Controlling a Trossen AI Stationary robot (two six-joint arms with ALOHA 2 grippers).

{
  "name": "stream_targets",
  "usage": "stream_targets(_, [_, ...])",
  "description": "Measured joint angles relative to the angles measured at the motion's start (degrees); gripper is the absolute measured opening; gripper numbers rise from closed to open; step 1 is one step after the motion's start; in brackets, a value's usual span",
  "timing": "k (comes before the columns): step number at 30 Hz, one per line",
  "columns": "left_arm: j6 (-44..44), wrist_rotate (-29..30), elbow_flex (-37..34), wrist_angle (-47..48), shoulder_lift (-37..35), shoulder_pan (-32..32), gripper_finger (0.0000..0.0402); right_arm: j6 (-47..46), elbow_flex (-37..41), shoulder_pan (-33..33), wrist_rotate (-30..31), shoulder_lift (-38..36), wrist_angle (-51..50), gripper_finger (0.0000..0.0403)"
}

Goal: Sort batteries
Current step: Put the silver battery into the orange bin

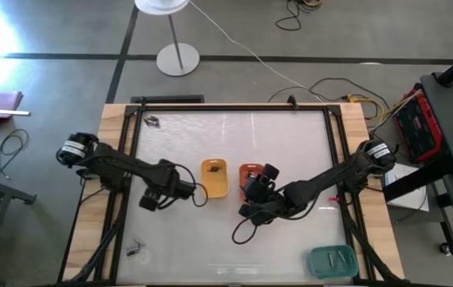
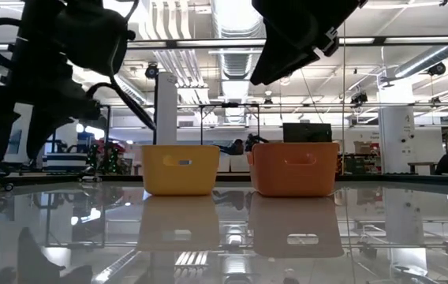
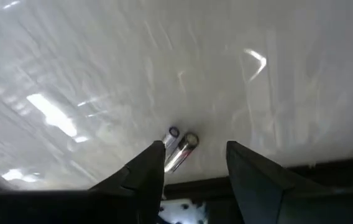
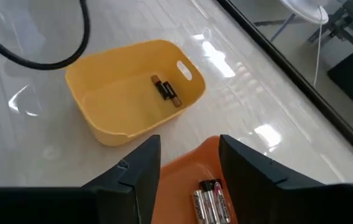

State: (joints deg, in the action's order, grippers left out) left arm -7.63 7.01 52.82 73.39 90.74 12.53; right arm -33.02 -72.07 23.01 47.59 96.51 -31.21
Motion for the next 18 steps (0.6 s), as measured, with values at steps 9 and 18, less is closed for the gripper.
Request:
stream_targets(9, [-10.7,0.0,-5.2,2.8,0.8,-0.1,0.0154,-5.6,2.0,1.6,-1.0,0.0,0.0,0.0149])
stream_targets(18, [-11.6,0.0,-10.2,-2.0,0.8,-0.1,0.0154,-7.5,2.3,2.5,-1.0,0.0,0.3,0.0165])
